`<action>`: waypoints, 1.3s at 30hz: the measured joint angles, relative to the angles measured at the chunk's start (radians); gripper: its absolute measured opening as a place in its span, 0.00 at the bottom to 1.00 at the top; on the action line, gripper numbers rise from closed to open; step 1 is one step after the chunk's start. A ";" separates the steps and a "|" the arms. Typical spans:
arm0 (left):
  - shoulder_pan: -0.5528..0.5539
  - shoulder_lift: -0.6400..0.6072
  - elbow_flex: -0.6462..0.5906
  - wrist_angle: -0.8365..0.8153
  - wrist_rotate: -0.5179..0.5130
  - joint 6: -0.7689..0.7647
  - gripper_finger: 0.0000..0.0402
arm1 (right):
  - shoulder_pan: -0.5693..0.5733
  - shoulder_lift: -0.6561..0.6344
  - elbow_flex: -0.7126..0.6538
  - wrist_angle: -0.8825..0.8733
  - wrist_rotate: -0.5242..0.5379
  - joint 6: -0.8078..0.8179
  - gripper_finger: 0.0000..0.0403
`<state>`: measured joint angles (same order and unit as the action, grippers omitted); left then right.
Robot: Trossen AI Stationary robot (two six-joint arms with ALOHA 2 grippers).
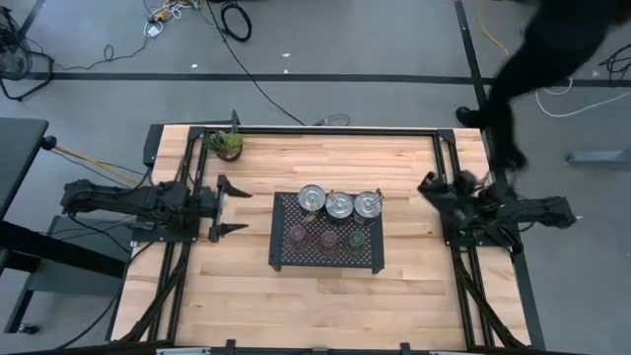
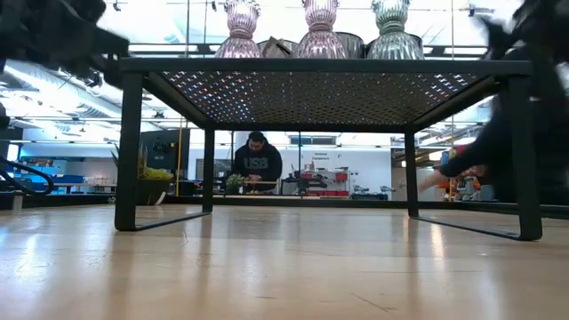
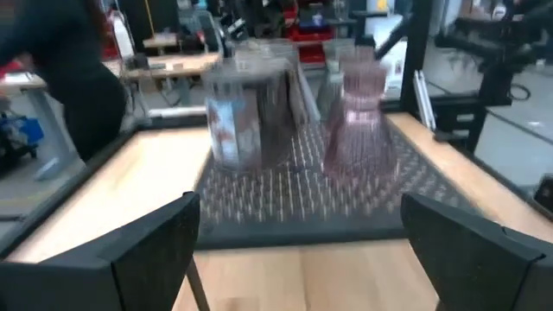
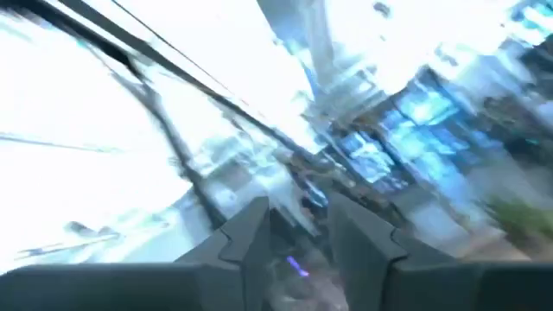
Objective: Pick & Place candle stick holders
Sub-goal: Return to Home Position
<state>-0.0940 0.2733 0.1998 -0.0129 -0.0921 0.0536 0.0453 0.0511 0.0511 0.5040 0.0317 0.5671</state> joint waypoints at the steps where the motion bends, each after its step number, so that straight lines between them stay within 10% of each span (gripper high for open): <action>1: 0.000 0.000 -0.021 0.014 -0.002 -0.009 0.99 | 0.000 0.005 -0.044 0.034 0.019 0.001 0.31; 12: 0.001 0.000 -0.190 0.379 -0.052 -0.023 0.99 | -0.001 0.038 -0.034 -0.241 0.058 0.000 0.31; 39: 0.001 0.002 -0.192 0.382 -0.110 -0.322 0.99 | 0.018 0.048 -0.036 -0.351 0.061 0.000 0.31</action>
<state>-0.0929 0.2749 0.0082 0.3691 -0.2020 -0.2687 0.0635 0.0991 0.0154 0.1534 0.0925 0.5673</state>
